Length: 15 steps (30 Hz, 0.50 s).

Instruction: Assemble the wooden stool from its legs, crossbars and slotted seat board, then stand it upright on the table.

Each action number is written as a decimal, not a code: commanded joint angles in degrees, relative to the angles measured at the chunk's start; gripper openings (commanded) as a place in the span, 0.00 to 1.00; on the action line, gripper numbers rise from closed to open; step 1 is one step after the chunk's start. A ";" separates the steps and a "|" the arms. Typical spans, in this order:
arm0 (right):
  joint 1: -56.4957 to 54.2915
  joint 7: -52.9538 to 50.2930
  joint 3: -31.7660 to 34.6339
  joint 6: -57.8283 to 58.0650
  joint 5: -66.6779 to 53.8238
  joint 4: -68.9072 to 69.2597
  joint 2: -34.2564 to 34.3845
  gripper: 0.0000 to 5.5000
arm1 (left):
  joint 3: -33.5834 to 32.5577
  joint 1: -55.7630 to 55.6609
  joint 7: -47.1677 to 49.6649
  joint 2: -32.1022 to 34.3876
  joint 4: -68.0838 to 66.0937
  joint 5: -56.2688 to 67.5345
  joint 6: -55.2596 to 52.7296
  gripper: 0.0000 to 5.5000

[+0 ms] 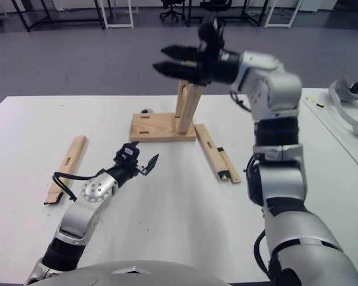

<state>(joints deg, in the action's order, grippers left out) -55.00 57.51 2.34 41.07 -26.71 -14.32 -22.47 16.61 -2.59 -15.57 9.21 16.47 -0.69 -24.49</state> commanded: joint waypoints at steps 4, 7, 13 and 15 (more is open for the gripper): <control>3.09 -20.83 2.04 2.32 5.25 -6.46 5.82 0.56 | 0.17 0.26 -0.19 -0.02 -0.09 -0.28 0.11 0.78; 4.92 -24.41 2.73 5.16 5.53 -5.79 5.08 0.56 | 0.16 0.59 0.05 -0.18 0.02 -0.30 0.15 0.78; 0.56 -23.00 1.55 -1.44 11.81 -18.35 -6.39 0.56 | 0.06 0.80 0.22 -0.24 0.05 -0.21 0.19 0.78; -4.79 -22.44 1.44 -6.94 13.97 -25.68 -8.96 0.56 | 0.02 0.90 0.18 -0.15 0.09 -0.20 0.22 0.78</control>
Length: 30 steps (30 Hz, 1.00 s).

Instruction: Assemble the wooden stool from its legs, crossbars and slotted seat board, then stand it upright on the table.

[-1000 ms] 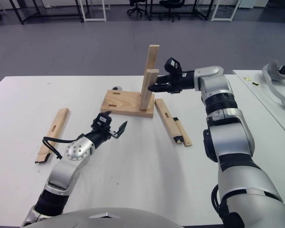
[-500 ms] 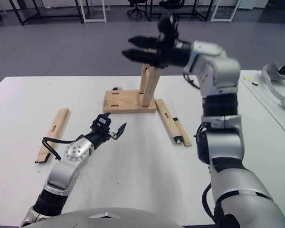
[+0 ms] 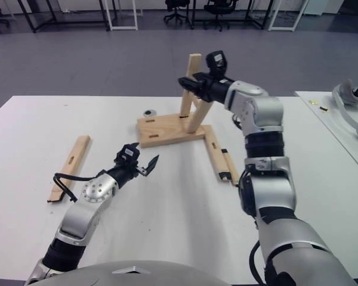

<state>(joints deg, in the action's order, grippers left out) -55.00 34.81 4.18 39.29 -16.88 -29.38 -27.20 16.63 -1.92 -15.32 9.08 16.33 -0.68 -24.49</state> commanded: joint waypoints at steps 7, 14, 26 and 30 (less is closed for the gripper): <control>-10.06 8.09 -0.82 -8.41 2.48 -11.70 0.05 0.56 | -0.05 0.06 -0.79 0.45 0.03 -0.06 0.30 0.78; 3.25 12.61 -6.00 -2.63 3.35 -2.05 0.58 0.56 | -0.11 0.06 -1.33 0.80 0.06 -0.07 0.15 0.78; 15.36 11.51 -12.71 9.70 3.84 3.28 5.62 0.56 | 1.30 1.10 -0.62 -0.25 0.14 -0.85 0.41 0.78; 14.84 13.70 -15.65 10.13 4.83 3.45 5.08 0.56 | 1.37 1.37 -0.10 -0.30 0.09 -0.78 0.63 0.78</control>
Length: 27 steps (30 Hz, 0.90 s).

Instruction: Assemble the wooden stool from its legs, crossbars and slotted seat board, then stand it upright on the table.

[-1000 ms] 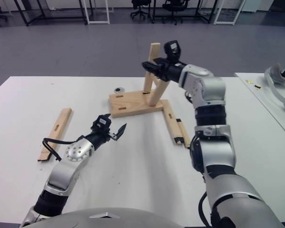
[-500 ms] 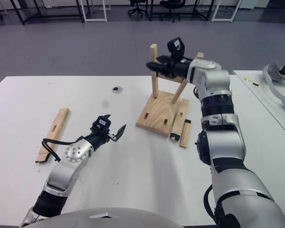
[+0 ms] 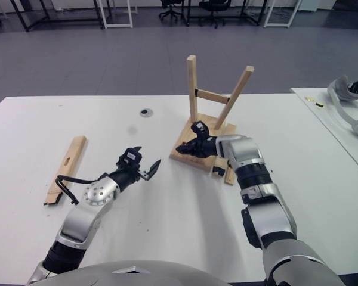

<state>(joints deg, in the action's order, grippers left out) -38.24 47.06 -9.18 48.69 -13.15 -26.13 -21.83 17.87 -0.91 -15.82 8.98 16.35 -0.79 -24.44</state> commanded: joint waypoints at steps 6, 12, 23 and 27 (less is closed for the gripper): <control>-4.36 5.65 -5.97 0.77 1.97 0.91 -0.43 0.56 | -0.33 1.58 1.44 -0.57 0.70 -0.43 0.68 0.78; -10.10 9.28 -11.56 8.64 4.27 -4.09 -1.47 0.56 | -0.72 0.84 1.75 -0.81 -0.66 -0.41 0.98 0.78; -17.99 45.30 -35.07 13.41 -5.77 7.51 -16.51 0.56 | -0.26 2.22 3.66 -1.90 0.37 -0.94 0.97 0.78; -17.33 45.24 -37.17 11.34 -7.97 10.60 -19.90 0.56 | -0.14 2.20 3.73 -1.88 0.87 -1.02 0.60 0.78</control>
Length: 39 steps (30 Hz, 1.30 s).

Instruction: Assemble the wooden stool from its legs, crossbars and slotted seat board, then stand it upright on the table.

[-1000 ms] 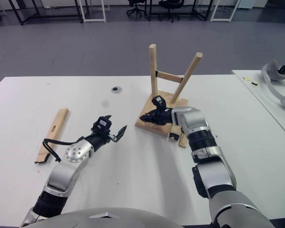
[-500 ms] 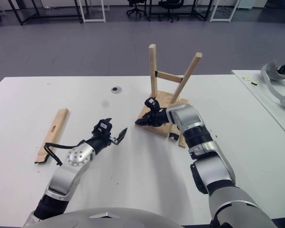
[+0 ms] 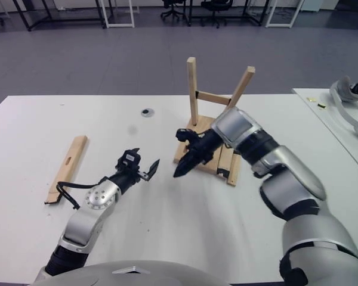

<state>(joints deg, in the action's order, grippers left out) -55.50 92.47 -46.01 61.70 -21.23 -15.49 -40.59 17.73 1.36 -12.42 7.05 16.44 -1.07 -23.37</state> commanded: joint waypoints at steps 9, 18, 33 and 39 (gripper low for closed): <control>-2.49 -11.65 8.49 -16.56 10.08 -19.85 8.20 0.56 | 0.02 -0.78 -0.89 0.80 0.33 -0.74 -0.27 0.78; -3.71 -20.49 15.41 -25.82 17.15 -38.45 17.18 0.56 | 0.04 -0.48 -1.77 1.55 0.93 -0.51 -0.69 0.78; -3.69 -1.77 5.85 -28.28 29.51 -36.22 18.48 0.56 | 0.78 0.52 0.01 0.24 1.72 -0.89 -1.37 0.78; -0.37 0.02 -0.75 -27.52 19.93 -23.84 10.90 0.56 | 0.30 0.00 0.17 -0.15 1.27 -1.01 -1.12 0.78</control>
<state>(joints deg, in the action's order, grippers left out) -57.79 92.26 -45.43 35.10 -0.87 -41.21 -27.76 18.35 1.90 -12.43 6.90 18.11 -1.83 -23.94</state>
